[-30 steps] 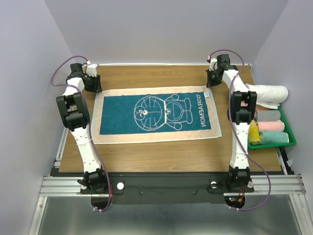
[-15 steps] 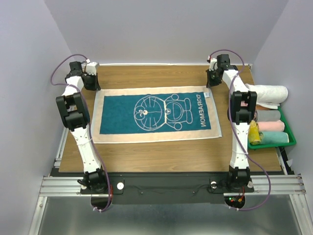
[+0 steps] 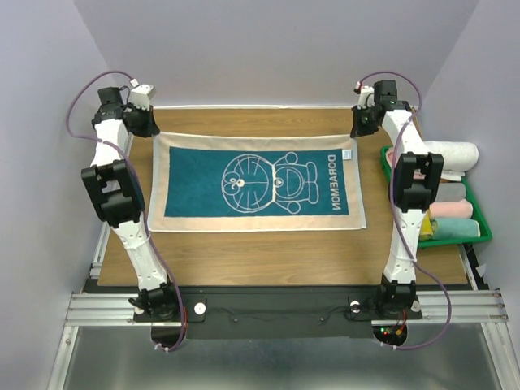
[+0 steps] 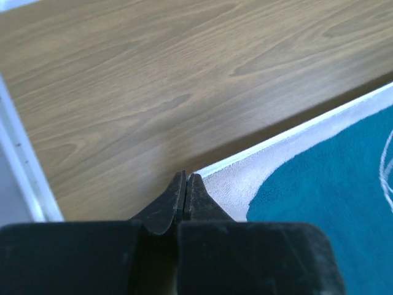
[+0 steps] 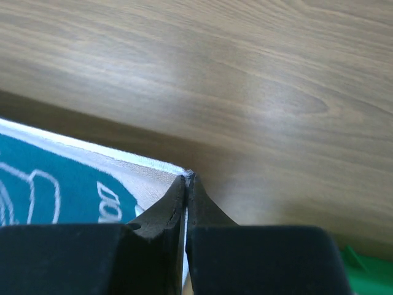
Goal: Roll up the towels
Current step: Fold the towel
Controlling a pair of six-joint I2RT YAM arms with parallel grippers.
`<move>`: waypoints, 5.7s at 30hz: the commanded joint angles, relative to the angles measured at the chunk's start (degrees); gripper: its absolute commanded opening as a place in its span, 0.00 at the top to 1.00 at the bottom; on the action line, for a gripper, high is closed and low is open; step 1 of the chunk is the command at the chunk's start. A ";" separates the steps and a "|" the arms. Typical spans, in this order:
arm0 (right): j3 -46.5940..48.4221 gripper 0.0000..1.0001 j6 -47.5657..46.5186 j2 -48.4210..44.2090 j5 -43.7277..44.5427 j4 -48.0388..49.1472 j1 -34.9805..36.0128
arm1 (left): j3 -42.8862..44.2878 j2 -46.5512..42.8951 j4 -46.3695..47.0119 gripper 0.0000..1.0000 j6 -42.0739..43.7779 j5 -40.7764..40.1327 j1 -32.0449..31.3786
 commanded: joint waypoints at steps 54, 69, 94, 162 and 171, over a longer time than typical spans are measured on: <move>-54.68 0.99 -34.20 -37.81 -9.31 -4.04 -2.02 | -47.25 -28.77 -13.77 1.00 42.24 0.54 9.41; -58.18 0.99 -37.18 -44.23 -9.91 -8.78 -2.20 | -43.12 -31.76 -20.72 1.00 47.43 -1.65 13.37; -58.12 0.99 -35.17 -34.48 -11.06 -9.49 -1.93 | -46.38 -27.01 -15.53 1.00 44.53 -4.73 13.28; -59.14 0.99 -41.93 -44.41 -10.89 -23.64 -2.02 | -36.34 -29.74 -30.92 1.00 52.09 -1.91 16.44; -61.71 0.73 -42.46 -41.51 -11.50 -22.40 -1.85 | -43.38 -29.12 -23.79 0.76 50.95 -6.13 16.53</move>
